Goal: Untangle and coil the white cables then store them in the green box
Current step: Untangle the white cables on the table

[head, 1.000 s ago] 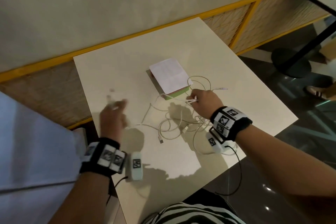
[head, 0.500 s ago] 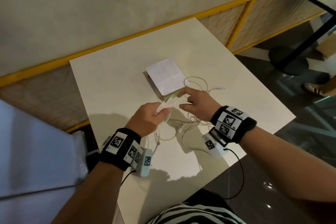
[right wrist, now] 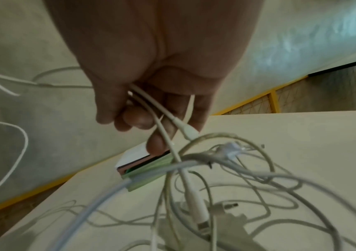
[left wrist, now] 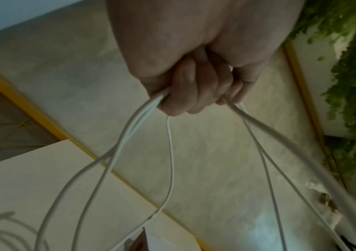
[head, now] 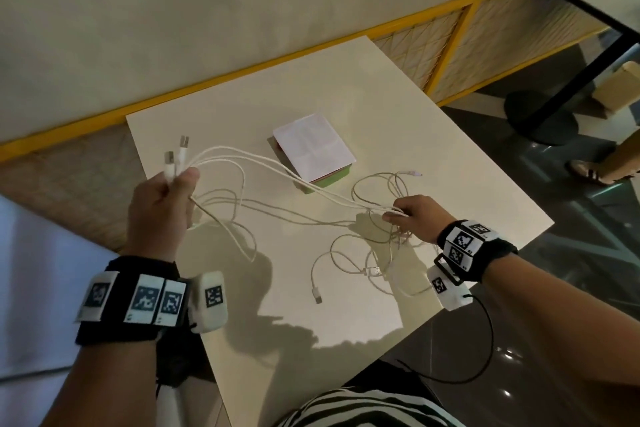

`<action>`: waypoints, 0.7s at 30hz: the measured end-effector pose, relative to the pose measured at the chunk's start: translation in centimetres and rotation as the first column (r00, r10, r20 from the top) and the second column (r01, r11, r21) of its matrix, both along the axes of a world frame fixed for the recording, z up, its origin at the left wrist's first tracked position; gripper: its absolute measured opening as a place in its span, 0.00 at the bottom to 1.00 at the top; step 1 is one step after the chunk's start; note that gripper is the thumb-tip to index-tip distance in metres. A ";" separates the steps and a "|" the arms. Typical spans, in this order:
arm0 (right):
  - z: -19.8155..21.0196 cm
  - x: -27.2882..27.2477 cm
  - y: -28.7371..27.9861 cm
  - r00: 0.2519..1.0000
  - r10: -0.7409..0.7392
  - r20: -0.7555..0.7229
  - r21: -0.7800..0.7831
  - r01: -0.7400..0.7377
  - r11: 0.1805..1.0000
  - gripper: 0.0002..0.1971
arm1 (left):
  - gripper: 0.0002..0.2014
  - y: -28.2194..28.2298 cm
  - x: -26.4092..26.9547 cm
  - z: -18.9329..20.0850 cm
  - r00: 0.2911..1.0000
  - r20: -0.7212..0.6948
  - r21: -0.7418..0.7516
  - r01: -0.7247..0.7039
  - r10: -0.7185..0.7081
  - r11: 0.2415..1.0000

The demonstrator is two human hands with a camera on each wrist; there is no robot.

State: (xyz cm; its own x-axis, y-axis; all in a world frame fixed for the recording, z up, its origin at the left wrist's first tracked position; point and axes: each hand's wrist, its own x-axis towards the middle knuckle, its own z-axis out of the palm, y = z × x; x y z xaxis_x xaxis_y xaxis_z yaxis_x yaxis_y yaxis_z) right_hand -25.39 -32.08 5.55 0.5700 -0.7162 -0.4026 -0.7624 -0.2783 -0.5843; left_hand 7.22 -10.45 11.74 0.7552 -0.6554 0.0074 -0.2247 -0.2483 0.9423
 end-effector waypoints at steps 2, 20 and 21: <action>-0.2 0.6 -0.2 1.000 0.021 0.003 -0.011 -0.021 1.000 0.15 | 0.24 -0.2 -0.3 0.1 1.000 -0.016 -0.028 0.008 -0.008 1.000; 3.1 -3.3 -4.1 0.952 -0.258 -0.165 -0.439 0.163 0.883 0.28 | 0.14 0.9 -2.2 -1.3 0.982 -0.126 0.013 0.143 -0.140 0.990; 2.7 -4.3 -4.4 0.938 -0.289 -0.189 -0.433 0.185 0.882 0.28 | 0.14 0.9 -3.1 -1.8 0.969 -0.148 0.009 0.200 -0.196 0.980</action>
State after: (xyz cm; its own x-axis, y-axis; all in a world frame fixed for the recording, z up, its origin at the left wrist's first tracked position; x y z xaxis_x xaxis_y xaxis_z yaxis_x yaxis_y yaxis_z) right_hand -29.73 -36.50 8.23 0.2850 -0.9463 -0.1524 -0.9373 -0.2419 -0.2508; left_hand 4.10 -9.55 9.96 0.6021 -0.7908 -0.1105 -0.1321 -0.2352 0.9629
